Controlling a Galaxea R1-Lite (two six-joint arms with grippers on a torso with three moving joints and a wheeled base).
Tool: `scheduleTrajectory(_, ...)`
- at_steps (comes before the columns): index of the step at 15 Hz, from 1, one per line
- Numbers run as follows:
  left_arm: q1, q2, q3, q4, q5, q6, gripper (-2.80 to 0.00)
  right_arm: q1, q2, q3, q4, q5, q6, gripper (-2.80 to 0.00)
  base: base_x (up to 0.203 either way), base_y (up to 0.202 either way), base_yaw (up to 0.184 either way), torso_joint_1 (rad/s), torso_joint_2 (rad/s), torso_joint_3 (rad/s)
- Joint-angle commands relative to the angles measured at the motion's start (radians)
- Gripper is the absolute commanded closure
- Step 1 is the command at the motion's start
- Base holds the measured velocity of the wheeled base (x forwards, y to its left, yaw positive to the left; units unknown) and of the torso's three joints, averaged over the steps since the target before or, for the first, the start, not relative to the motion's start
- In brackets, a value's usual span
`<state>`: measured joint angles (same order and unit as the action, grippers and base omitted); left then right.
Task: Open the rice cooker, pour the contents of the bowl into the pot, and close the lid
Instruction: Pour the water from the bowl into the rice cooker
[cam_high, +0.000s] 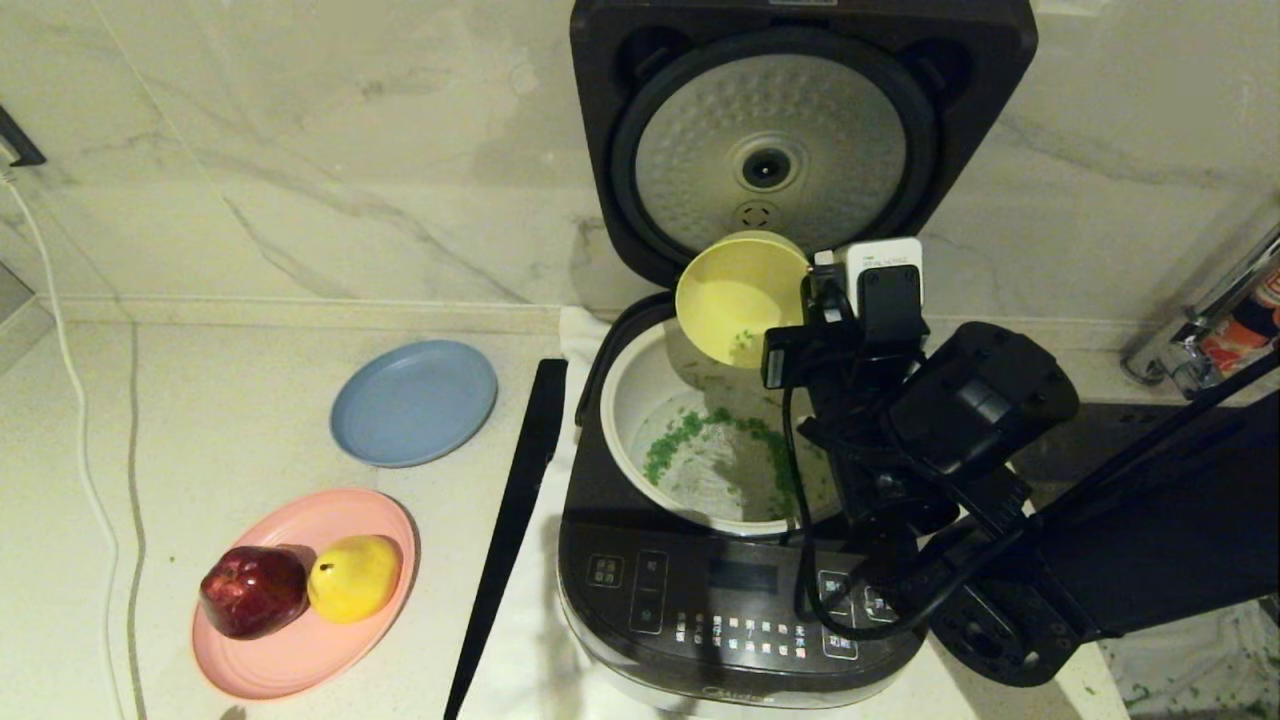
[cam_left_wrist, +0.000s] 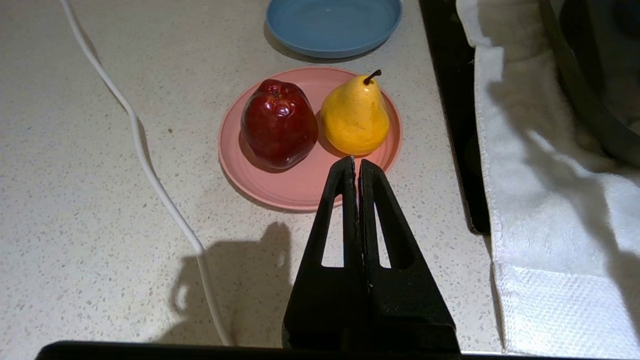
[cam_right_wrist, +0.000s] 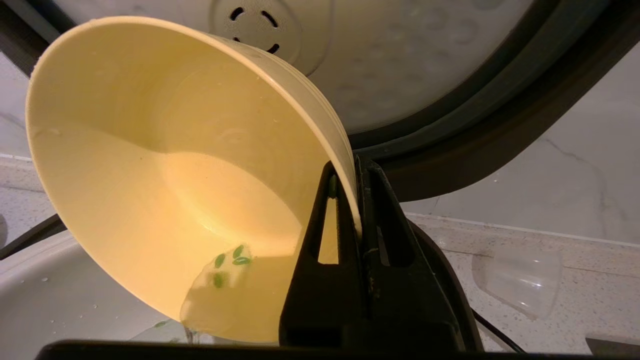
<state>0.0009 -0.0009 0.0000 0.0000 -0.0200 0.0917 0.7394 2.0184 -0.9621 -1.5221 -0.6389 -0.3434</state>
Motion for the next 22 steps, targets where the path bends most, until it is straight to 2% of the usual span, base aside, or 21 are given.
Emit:
scheduleTrajectory(1, 0.001, -0.001, 0.008, 0.0, 0.0, 0.0, 0.0, 0.005, 0.011, -0.001, -0.008, -0.004, -0.004, 0.0, 0.0, 0.0, 0.0, 0.0, 0.0, 0.0)
scheduleTrajectory(9, 0.001, -0.001, 0.009, 0.0, 0.0, 0.0, 0.0, 0.011, 0.005, 0.001, -0.008, -0.009, -0.008, 0.0, 0.0, 0.0, 0.0, 0.0, 0.0, 0.0)
scheduleTrajectory(11, 0.001, -0.001, 0.009, 0.0, 0.0, 0.0, 0.0, 0.011, -0.026, -0.013, -0.008, -0.018, -0.036, 0.0, 0.0, 0.0, 0.0, 0.0, 0.0, 0.0)
scheduleTrajectory(14, 0.001, -0.001, 0.009, 0.0, 0.0, 0.0, 0.0, 0.012, -0.071, -0.044, 0.018, -0.069, -0.038, 0.0, 0.0, 0.0, 0.0, 0.0, 0.0, 0.0)
scheduleTrajectory(16, 0.001, -0.001, 0.009, 0.0, 0.0, 0.0, 0.0, 0.013, -0.121, -0.073, 0.12, -0.092, -0.007, 0.0, 0.0, 0.0, 0.0, 0.0, 0.0, 0.0)
scheduleTrajectory(18, 0.001, -0.001, 0.009, 0.0, -0.001, 0.0, 0.0, 0.027, -0.199, -0.094, 0.291, -0.111, 0.061, 0.0, 0.0, 0.0, 0.0, 0.0, 0.0, 0.0)
scheduleTrajectory(20, -0.001, -0.001, 0.009, 0.0, 0.0, 0.0, 0.0, 0.035, -0.28, -0.129, 0.545, -0.117, 0.167, 0.0, 0.0, 0.0, 0.0, 0.0, 0.0, 0.0)
scheduleTrajectory(22, 0.001, -0.001, 0.009, 0.0, 0.0, 0.0, 0.0, 0.038, -0.364, -0.183, 0.873, -0.114, 0.319, 0.0, 0.0, 0.0, 0.0, 0.0, 0.0, 0.0)
